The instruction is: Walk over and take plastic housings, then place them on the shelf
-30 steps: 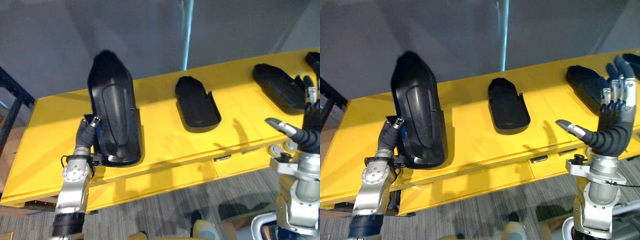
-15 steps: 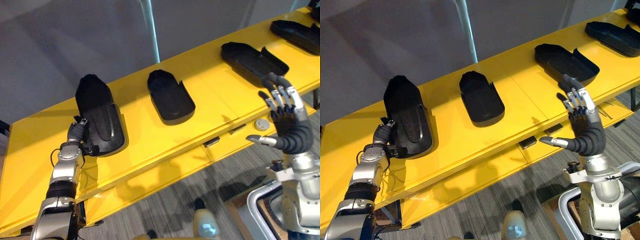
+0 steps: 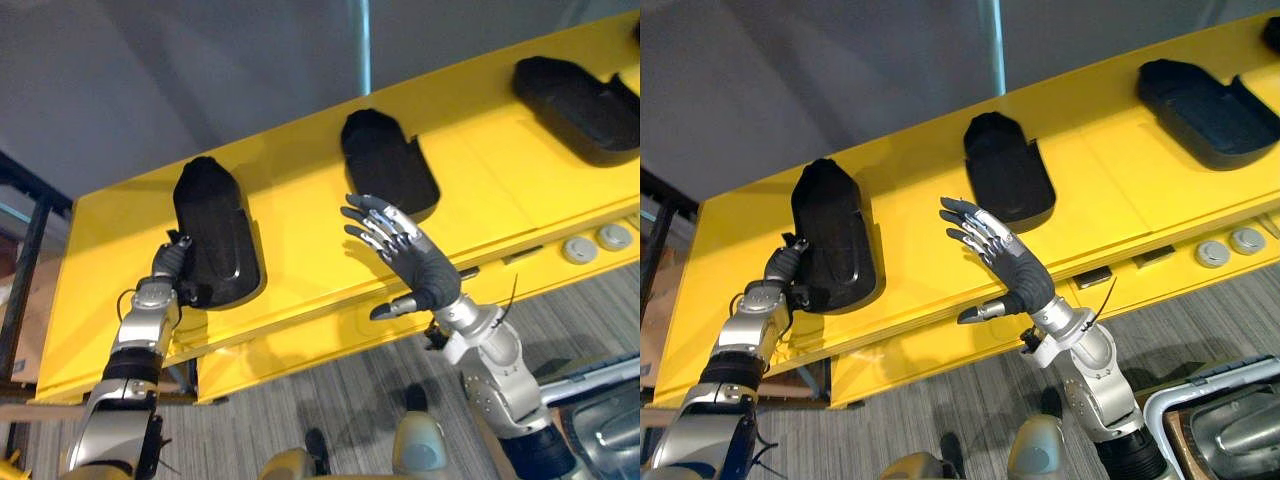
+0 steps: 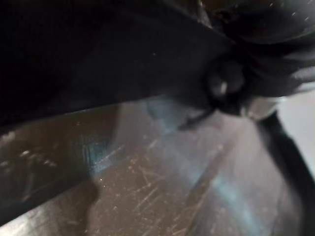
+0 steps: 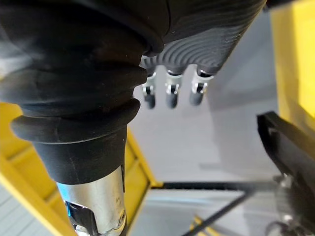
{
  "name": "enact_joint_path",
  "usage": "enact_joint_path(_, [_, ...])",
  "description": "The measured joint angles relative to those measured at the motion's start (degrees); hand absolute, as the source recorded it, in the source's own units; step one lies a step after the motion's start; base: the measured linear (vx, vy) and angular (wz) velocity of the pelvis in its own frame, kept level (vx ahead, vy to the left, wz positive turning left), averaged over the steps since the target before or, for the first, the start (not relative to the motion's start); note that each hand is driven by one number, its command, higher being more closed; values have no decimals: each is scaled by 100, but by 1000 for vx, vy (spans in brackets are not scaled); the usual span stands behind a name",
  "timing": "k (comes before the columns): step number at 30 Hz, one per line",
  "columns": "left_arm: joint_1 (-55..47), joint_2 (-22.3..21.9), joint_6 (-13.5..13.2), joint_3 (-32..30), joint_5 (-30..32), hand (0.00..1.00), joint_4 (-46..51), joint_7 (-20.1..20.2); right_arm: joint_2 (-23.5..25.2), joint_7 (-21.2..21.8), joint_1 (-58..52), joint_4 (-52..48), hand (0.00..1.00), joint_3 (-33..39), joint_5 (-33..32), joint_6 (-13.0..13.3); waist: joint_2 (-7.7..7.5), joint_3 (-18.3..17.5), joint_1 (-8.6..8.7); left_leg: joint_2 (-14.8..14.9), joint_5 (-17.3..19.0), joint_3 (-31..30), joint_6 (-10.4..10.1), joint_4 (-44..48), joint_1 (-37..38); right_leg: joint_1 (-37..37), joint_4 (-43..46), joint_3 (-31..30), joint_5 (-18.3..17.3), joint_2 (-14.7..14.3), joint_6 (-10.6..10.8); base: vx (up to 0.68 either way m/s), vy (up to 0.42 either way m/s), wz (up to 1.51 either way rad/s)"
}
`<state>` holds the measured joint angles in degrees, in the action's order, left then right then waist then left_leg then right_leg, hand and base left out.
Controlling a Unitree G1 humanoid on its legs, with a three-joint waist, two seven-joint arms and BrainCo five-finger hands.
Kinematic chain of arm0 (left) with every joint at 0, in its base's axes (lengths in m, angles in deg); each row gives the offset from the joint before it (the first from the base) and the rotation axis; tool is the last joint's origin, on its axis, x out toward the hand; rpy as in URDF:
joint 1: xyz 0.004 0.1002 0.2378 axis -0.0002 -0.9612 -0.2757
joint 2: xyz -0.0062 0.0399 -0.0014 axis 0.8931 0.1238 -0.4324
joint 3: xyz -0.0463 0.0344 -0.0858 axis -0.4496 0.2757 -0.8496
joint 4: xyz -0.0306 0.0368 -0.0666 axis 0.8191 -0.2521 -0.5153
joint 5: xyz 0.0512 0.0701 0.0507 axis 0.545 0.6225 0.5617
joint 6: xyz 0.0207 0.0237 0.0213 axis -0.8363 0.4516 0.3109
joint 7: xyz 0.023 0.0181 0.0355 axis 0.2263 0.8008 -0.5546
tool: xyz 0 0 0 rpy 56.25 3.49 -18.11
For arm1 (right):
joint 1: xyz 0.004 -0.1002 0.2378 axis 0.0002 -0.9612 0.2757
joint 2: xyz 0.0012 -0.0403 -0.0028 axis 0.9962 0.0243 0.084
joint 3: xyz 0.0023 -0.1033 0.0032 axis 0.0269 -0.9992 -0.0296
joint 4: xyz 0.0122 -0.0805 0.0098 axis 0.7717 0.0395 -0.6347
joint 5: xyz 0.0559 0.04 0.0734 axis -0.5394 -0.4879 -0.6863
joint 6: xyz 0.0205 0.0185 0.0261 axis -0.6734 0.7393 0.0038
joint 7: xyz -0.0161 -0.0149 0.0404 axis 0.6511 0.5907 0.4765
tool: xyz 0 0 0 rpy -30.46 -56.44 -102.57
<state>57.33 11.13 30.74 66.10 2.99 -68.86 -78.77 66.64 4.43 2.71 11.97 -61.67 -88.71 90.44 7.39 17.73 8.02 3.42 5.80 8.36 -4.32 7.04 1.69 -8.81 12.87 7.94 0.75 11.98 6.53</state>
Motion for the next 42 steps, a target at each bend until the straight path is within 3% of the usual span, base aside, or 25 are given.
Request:
enact_joint_path(4, [238, 3, 5, 148, 8, 100, 0, 4, -6, -294, 137, 72, 0, -113, 101, -1, -25, 88, -86, -18, 6, -4, -7, 122, -115, -98, 123, 8, -39, 51, -3, -14, -8, 8])
enact_joint_path(8, [409, 6, 26, 252, 9, 100, -83, 29, -9, -393, 166, 74, 0, -109, 100, -15, -80, 141, -60, -42, 62, 12, -47, 224, -154, -165, 289, -18, -110, 103, -3, -33, 2, -1])
enact_joint_path(14, [566, 145, 70, 247, -14, 100, -307, -8, -33, -262, 155, 46, 0, -92, 86, -68, -151, 248, 42, -25, 198, 161, -97, 390, -182, -340, 503, -196, -241, 96, -51, -45, -7, -12])
enact_joint_path(23, [1003, 240, 51, 230, -372, 100, -727, -213, -132, -112, 81, -123, 0, 70, -27, -208, -75, 417, 227, 0, 234, 329, -143, 467, -181, -545, 809, -379, -312, 70, -18, 13, -18, -9])
enact_joint_path(38, [1135, 238, 63, 27, -623, 100, -846, -438, -103, -28, -146, -480, 0, 36, -35, -442, -94, 551, 261, 6, 441, 507, -140, 768, -293, -827, 1171, -638, -515, 72, 11, -12, -8, -6])
enact_joint_path(39, [1138, 239, 79, 5, -613, 0, -843, -441, -99, -33, -158, -483, 0, 30, -40, -442, -94, 551, 261, 8, 441, 510, -140, 768, -292, -829, 1172, -638, -514, 72, 8, 0, 0, 0])
enact_joint_path(42, [1158, 243, 116, -23, -575, 0, -823, -425, -60, -51, -169, -486, 0, -56, -43, -442, -101, 555, 260, 8, 443, 503, -138, 768, -294, -834, 1195, -634, -514, 77, 9, 0, 0, 0])
